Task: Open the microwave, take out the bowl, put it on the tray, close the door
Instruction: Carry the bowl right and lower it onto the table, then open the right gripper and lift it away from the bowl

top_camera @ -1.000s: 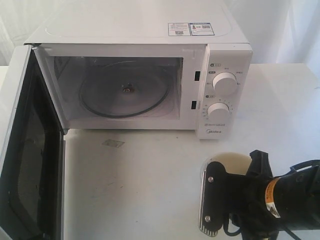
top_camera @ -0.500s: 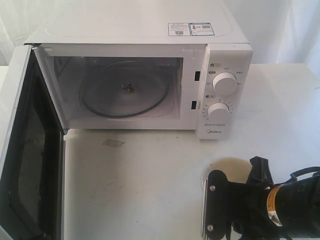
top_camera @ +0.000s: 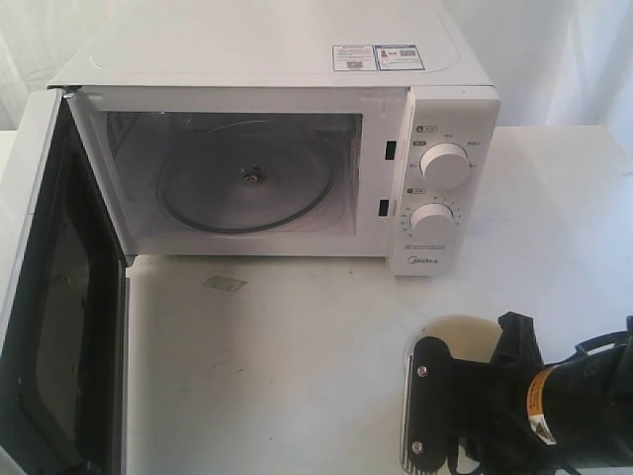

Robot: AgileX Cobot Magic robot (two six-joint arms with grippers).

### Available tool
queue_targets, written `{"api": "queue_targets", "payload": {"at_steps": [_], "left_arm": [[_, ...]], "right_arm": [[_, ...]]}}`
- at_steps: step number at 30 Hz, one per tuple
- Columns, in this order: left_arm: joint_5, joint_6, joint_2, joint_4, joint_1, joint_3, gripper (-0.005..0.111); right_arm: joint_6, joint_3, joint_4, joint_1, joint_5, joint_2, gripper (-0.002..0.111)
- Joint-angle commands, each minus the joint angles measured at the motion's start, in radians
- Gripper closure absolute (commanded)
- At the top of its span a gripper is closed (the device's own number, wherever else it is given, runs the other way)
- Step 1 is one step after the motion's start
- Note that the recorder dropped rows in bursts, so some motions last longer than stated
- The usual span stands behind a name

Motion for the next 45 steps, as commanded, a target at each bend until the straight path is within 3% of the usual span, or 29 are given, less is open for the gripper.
{"api": "queue_targets", "payload": {"at_steps": [1,5,13,20,35,45], "left_arm": [[0.001,-0.007,-0.003,-0.009,0.000,0.003,0.107],[0.001,-0.007,-0.003,-0.009,0.000,0.003,0.107],[0.001,-0.007,-0.003,-0.009,0.000,0.003,0.107],[0.001,-0.007,-0.003,-0.009,0.000,0.003,0.107],[0.001,-0.007,-0.003,-0.009,0.000,0.003,0.107],[0.001,-0.007,-0.003,-0.009,0.000,0.003,0.107]], "right_arm": [[-0.006,0.003,-0.013,-0.011,-0.025,-0.001,0.103],[-0.004,0.003,-0.009,-0.011,-0.044,0.001,0.094],[-0.004,0.003,-0.009,-0.011,-0.049,0.001,0.091],[-0.004,0.003,-0.009,-0.011,-0.045,0.001,0.074],[-0.002,-0.007,-0.011,-0.011,-0.116,-0.022,0.074],[0.087,-0.095,-0.009,-0.011,0.006,-0.225,0.074]]}}
